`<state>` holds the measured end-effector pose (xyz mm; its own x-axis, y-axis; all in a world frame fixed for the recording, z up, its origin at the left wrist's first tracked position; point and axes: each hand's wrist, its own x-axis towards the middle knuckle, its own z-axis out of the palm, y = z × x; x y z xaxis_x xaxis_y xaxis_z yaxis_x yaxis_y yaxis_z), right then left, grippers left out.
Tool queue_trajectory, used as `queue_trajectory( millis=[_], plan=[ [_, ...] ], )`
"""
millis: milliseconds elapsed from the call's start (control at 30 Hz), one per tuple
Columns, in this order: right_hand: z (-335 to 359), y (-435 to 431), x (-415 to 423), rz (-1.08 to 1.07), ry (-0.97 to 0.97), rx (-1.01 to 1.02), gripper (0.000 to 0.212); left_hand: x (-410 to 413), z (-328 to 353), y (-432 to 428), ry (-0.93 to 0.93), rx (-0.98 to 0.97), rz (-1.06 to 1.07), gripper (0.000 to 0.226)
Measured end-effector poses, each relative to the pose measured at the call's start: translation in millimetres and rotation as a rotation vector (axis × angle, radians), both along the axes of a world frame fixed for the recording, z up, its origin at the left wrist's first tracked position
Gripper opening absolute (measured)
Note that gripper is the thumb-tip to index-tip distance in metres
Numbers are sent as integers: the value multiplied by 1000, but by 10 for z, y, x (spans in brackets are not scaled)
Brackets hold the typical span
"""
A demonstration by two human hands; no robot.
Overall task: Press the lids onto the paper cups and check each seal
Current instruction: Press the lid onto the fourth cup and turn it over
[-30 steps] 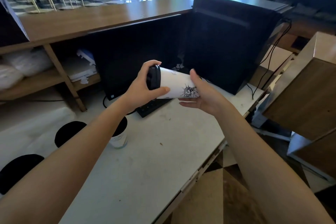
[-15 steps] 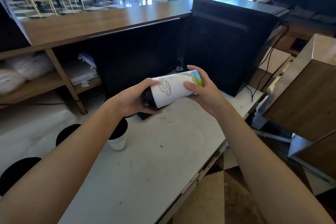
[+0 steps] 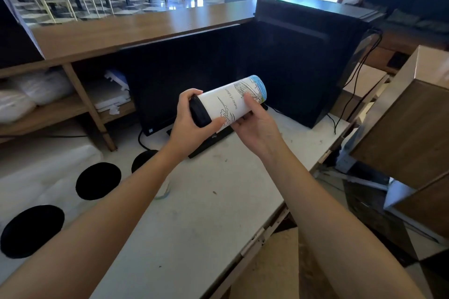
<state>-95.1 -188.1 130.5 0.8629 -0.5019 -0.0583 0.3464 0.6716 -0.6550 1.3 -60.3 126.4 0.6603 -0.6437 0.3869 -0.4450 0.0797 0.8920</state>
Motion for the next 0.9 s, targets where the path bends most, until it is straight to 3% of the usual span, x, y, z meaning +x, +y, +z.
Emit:
queue_trajectory(
  millis=[100, 267, 467, 633, 900],
  plan=[
    [48, -61, 17, -11, 9, -48, 32, 41, -5, 2, 1, 63, -12, 62],
    [144, -174, 107, -39, 103, -284, 43, 207, 48, -84, -196, 298, 36, 73],
    [196, -243, 333, -125, 253, -586, 62, 325, 180, -265, -107, 405, -20, 67],
    [230, -338, 522, -152, 337, -820, 62, 565, 107, -473, -22, 467, -3, 75],
    [102, -484, 742, -108, 429, -989, 66, 750, -164, -652, 15, 480, 33, 74]
  ],
)
